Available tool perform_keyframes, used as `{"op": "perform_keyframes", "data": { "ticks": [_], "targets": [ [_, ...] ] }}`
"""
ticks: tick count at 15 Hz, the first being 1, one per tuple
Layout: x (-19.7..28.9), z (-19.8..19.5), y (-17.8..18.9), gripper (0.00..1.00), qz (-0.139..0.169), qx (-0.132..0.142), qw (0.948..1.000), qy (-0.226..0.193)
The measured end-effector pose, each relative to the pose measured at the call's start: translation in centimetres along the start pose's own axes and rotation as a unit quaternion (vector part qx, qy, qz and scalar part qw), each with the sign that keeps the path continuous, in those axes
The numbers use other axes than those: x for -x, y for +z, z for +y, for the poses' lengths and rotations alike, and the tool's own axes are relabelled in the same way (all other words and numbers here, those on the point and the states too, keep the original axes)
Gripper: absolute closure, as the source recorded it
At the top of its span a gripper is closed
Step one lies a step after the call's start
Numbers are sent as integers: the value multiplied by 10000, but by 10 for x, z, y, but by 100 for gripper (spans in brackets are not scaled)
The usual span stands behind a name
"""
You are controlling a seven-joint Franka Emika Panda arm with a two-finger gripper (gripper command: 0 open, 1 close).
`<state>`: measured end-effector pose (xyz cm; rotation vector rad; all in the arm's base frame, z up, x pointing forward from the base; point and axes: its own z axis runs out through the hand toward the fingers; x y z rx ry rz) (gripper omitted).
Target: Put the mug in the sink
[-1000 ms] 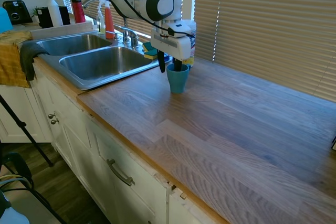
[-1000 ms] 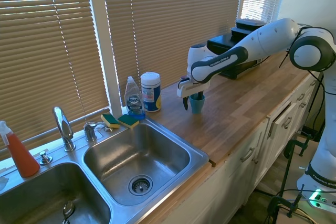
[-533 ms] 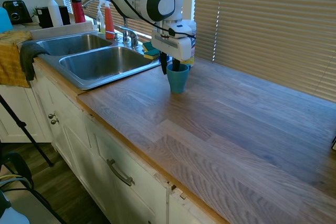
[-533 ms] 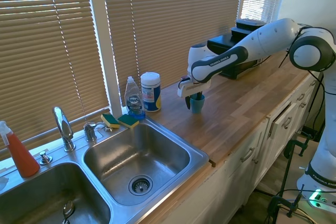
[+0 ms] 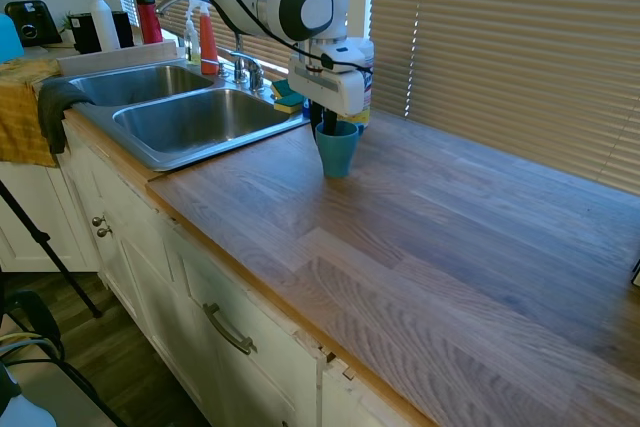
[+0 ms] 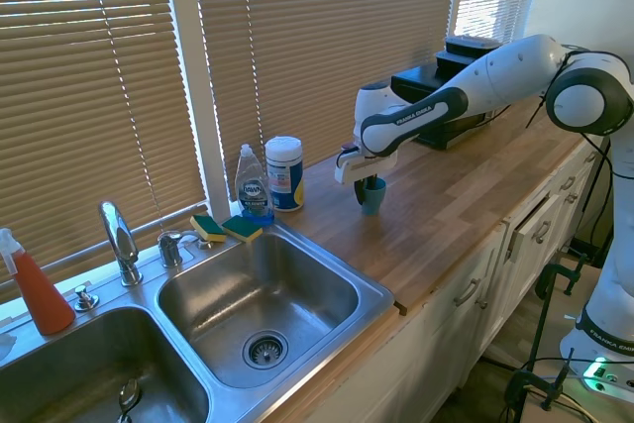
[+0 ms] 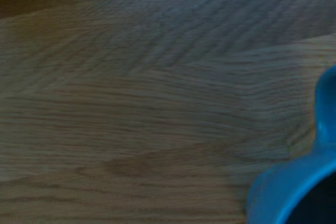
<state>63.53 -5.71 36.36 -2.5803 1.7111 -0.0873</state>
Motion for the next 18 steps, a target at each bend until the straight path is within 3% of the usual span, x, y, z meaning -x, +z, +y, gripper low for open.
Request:
{"op": "perform_keyframes", "data": {
  "ticks": [8, 11, 15, 18],
  "targets": [
    [-1, -1, -11, 100, -260, -305, 9991, -142],
    [13, 3, -40, 100, -217, -539, 9978, -316],
    [87, 1, -95, 100, 87, -710, 9947, -739],
    [154, -18, -104, 100, 292, -685, 9923, -986]
  ]
}}
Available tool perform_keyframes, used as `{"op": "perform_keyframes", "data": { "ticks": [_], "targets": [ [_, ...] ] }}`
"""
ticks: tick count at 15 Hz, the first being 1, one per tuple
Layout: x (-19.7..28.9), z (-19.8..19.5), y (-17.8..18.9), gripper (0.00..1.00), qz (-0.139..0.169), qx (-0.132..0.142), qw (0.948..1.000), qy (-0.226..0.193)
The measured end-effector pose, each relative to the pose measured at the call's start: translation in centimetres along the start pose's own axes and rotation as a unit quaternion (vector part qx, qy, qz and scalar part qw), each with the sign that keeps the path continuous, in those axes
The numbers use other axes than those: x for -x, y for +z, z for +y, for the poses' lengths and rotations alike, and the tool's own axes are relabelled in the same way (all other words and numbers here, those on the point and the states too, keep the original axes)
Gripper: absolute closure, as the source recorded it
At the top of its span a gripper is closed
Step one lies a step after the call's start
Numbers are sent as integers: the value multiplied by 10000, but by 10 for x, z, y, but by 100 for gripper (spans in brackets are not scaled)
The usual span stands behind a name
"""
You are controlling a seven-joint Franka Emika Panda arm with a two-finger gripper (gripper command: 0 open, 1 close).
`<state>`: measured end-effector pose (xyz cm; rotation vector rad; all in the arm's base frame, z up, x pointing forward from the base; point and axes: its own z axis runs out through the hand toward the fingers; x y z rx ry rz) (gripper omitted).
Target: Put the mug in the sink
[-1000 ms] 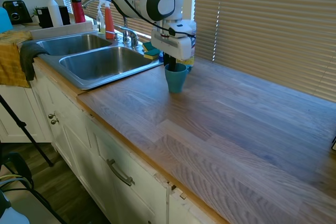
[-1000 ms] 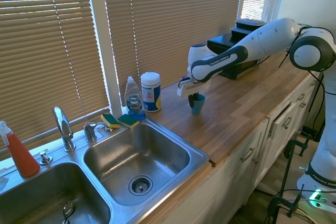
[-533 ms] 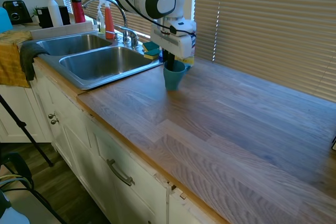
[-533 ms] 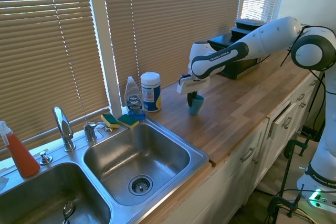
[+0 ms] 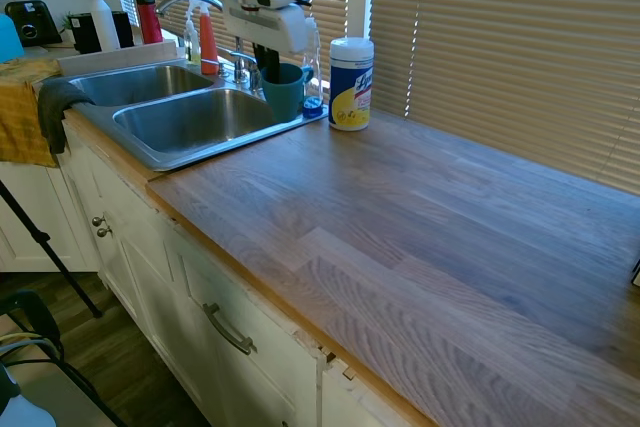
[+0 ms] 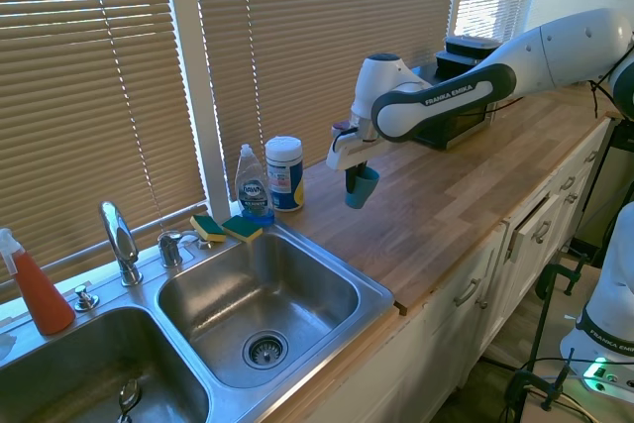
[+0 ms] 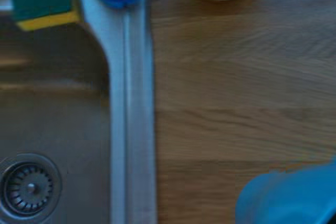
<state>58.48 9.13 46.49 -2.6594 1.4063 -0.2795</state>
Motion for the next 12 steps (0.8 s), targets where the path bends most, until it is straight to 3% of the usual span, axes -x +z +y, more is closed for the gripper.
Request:
{"op": "perform_keyframes", "data": {
  "ticks": [3, 5, 8, 12],
  "targets": [
    [29, -14, 0, 100, -16, -43, 9997, -234],
    [55, -30, 2, 100, 161, 17, 9989, -451],
    [119, -82, 5, 100, 319, 35, 9958, -859],
    [142, -141, 39, 100, 369, 38, 9928, -1143]
  ]
}}
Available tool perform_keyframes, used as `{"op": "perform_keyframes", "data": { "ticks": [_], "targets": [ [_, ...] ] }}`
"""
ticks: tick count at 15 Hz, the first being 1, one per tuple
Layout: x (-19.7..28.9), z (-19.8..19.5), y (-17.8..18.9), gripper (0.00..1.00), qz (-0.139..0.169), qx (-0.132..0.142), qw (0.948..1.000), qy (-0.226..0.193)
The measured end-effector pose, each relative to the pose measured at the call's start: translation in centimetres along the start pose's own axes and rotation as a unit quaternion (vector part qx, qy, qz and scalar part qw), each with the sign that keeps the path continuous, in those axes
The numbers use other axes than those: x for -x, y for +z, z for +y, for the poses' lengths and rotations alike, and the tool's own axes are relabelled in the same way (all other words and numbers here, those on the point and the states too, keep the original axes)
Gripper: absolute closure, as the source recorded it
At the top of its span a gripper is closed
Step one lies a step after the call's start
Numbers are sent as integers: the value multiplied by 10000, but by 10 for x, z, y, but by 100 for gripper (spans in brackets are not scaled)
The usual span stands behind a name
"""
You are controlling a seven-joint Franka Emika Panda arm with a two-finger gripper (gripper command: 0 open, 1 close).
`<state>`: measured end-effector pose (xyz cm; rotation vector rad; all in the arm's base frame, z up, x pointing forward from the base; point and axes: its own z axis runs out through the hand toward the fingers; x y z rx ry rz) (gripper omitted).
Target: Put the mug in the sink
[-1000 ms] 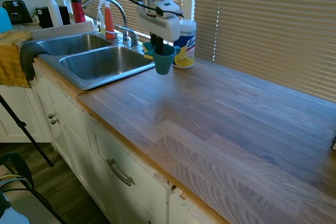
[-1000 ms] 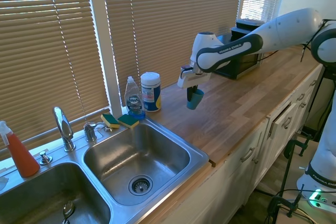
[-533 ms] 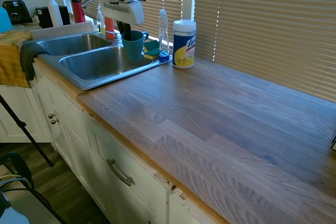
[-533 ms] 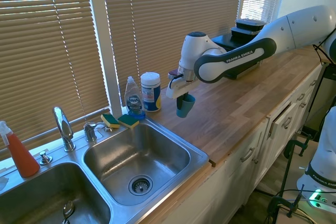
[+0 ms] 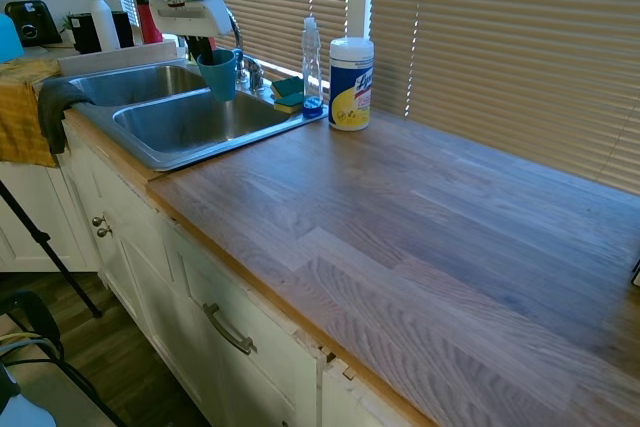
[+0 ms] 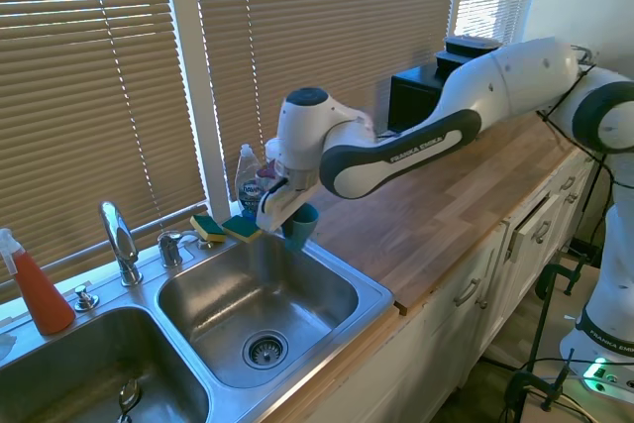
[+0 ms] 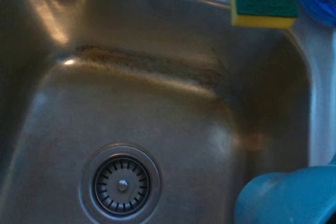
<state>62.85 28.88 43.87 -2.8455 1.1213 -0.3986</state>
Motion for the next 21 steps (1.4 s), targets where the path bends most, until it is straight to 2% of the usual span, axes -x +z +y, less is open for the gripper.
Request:
{"op": "perform_keyframes", "data": {
  "ticks": [5, 12, 16, 17, 21],
  "targets": [
    [22, -52, 89, 100, -408, 46, 9986, -335],
    [22, -52, 215, 100, -699, 612, 9951, -344],
    [18, -54, 251, 100, -784, 778, 9930, -418],
    [17, -55, 256, 0, -801, 816, 9925, -429],
    [18, -59, 265, 0, -872, 791, 9921, -445]
  ]
}}
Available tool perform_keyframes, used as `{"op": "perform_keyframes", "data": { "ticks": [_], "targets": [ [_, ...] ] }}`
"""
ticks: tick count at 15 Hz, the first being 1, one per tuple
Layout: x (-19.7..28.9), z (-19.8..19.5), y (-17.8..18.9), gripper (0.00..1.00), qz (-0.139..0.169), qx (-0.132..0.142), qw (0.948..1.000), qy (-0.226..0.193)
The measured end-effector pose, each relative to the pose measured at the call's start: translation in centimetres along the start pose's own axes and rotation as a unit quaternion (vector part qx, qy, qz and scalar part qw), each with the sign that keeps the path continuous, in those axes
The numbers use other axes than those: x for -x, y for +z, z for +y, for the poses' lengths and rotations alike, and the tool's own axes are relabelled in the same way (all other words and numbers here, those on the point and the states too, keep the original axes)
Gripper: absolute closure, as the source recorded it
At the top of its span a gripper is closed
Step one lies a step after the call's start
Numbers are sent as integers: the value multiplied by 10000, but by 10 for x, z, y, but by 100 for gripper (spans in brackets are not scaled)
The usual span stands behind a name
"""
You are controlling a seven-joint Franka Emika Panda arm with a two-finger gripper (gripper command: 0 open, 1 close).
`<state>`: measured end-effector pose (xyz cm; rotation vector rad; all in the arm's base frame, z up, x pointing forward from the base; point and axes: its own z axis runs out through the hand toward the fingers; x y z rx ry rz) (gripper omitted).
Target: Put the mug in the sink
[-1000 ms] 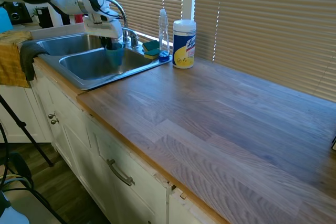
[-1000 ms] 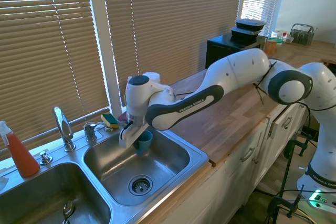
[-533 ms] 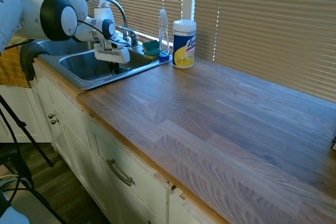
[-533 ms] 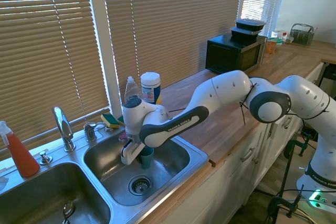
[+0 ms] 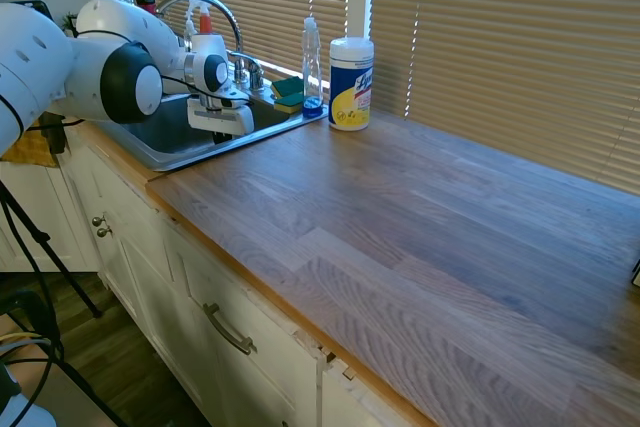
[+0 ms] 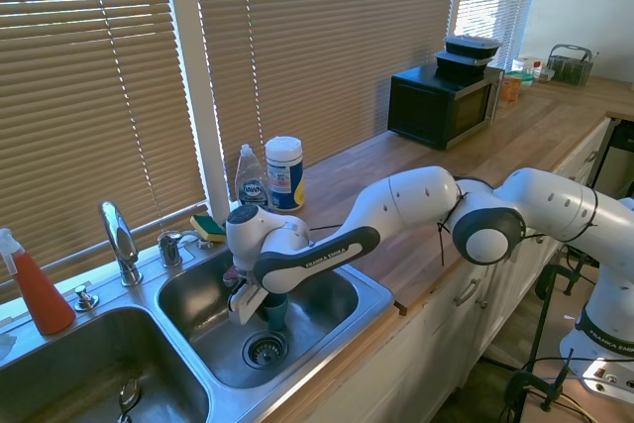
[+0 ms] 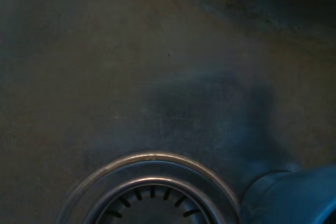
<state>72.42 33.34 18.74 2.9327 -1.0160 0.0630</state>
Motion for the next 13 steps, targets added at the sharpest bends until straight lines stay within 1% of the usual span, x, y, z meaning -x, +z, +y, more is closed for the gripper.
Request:
{"op": "perform_keyframes", "data": {
  "ticks": [5, 7, 10, 13],
  "targets": [
    [-2, -2, 0, 0, 34, -30, 10000, 15],
    [-3, -3, -5, 0, 97, -107, 9999, 5],
    [-4, -6, -35, 0, 262, -268, 9993, -6],
    [5, -3, -76, 0, 431, -289, 9986, -25]
  ]
}}
